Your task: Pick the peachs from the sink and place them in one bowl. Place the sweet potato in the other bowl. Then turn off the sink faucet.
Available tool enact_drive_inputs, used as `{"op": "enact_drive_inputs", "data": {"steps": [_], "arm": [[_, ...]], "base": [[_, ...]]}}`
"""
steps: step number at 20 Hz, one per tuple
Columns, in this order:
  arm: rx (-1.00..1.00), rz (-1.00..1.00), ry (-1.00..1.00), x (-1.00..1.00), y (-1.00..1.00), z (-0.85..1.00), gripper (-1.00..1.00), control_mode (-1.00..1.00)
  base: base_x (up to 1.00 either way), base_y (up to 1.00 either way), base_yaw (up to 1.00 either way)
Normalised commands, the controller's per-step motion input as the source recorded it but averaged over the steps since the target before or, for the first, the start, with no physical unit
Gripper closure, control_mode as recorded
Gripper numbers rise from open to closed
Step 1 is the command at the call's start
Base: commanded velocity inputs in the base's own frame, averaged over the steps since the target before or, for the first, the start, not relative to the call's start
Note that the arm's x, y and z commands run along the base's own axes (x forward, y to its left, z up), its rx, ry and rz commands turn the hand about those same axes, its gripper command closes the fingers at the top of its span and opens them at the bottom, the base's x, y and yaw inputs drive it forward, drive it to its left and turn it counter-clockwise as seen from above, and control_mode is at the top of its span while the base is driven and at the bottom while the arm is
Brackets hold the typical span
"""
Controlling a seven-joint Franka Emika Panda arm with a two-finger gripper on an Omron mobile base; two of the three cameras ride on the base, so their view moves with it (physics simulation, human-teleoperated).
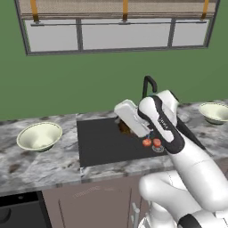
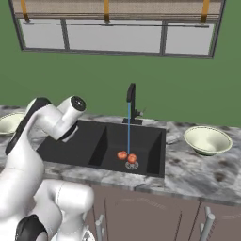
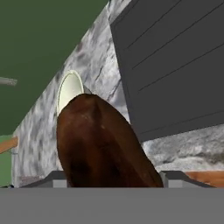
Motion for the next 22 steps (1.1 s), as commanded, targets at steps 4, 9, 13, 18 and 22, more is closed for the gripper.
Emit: {"op": "enact_drive_inputs", "data": {"steps": [4, 9, 13, 18, 22], "arm": [[-0.18, 0.21, 0.04, 0.07, 0.65, 0.47, 1.00, -1.00], [-0.19, 0.16, 0.03, 0.21, 0.74, 0.19, 1.00, -1.00], [-0.11, 0.11, 0.00, 0.39, 0.68, 0.00, 1.00, -1.00], [0.00, 0.05, -0.05, 0.34, 0.45, 0.00, 1.00, -1.00], [-0.04, 0.00, 0.00, 0.33, 0.61, -0.03, 1.00, -1.00]], "base": [[0.00, 0.00, 0.00], [0.00, 0.00, 0.00], [0.00, 0.00, 0.00], [0.00, 0.00, 0.00], [0.00, 0.00, 0.00]]}}
